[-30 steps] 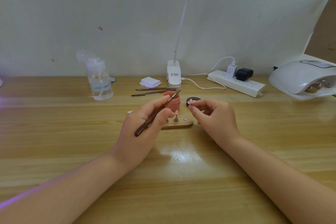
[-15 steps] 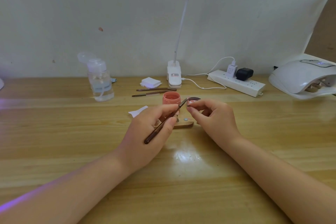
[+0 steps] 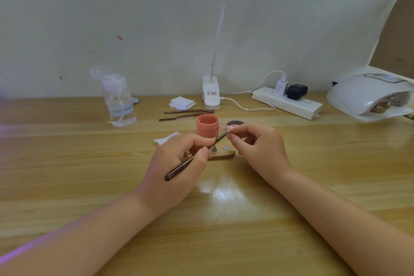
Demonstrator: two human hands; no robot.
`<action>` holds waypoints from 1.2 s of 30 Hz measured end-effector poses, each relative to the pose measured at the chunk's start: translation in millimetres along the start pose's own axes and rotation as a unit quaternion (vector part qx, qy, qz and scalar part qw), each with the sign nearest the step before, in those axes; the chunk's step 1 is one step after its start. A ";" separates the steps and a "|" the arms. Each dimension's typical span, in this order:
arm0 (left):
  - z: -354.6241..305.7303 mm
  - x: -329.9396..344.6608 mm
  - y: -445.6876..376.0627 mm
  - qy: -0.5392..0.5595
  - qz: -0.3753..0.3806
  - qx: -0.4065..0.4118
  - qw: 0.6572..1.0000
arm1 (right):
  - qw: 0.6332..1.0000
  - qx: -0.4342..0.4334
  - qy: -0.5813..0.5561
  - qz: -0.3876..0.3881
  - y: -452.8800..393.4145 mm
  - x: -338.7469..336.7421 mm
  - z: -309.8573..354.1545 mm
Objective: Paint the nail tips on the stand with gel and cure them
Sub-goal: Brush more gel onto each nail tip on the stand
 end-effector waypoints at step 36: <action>-0.1 -1.1 -0.7 0.053 -0.005 -0.028 0.998 | 1.000 -0.007 -0.006 0.001 0.0 -0.2 1.9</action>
Point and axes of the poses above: each hand's wrist, its own y-axis away from the middle knuckle, its own x-axis out of the palm, z = x × y, the point moved 3 cm from there along -y, towards the middle knuckle, and after that the axes turned 6 degrees about -x, right-handed, at the moved point
